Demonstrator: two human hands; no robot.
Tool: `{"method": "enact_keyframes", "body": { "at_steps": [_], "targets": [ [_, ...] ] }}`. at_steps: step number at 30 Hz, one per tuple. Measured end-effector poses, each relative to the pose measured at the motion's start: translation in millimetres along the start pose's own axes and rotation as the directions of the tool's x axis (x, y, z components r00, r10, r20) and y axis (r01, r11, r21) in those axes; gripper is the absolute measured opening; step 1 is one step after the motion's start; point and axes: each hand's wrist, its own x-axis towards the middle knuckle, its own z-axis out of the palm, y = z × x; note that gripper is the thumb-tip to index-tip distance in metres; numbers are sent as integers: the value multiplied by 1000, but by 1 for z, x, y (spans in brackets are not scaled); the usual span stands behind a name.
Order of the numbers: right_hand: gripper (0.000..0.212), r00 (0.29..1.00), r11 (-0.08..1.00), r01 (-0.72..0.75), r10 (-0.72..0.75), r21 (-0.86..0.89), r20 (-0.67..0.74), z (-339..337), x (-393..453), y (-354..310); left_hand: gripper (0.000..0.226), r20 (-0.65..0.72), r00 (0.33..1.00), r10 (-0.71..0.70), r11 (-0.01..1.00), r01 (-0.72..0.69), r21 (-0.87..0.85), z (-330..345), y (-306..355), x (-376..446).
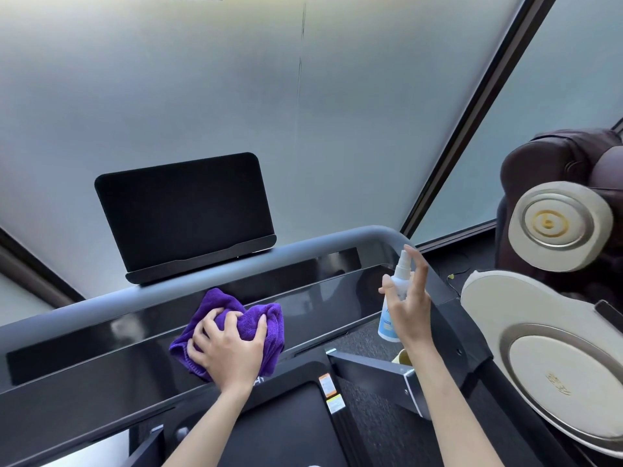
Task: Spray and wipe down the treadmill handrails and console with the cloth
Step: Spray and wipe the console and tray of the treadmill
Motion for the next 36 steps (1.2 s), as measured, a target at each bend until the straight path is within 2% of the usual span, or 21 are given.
{"method": "enact_keyframes", "body": {
  "at_steps": [5, 9, 16, 23, 26, 31, 36],
  "targets": [
    [59, 999, 999, -32, 32, -9, 21, -2, 1, 3, 60, -3, 1000, 2, 1000, -2, 1, 1, -2, 1],
    [63, 999, 986, 30, -26, -163, 28, -6, 3, 4, 58, -10, 1000, 6, 1000, -6, 2, 2, -2, 0],
    [58, 993, 946, 117, -107, -303, 50, 3, 12, -6, 55, -21, 1000, 12, 1000, -12, 3, 2, -2, 0],
    [60, 997, 903, 71, -58, -423, 45, -3, 14, 0, 55, -21, 1000, 10, 1000, -11, -6, 1, -1, 0],
    [64, 999, 869, 38, -46, -493, -3, -18, 7, 7, 56, -24, 1000, 11, 1000, -11, -6, 2, 0, 0],
    [64, 999, 896, 32, -32, -442, 7, -37, -16, 16, 59, -25, 1000, -9, 1000, 9, -2, 4, 3, -1],
    [60, 1000, 915, -18, 24, -402, 8, -27, -25, 19, 60, -50, 999, -22, 1000, 21, -23, 6, 2, -1]
  ]
}}
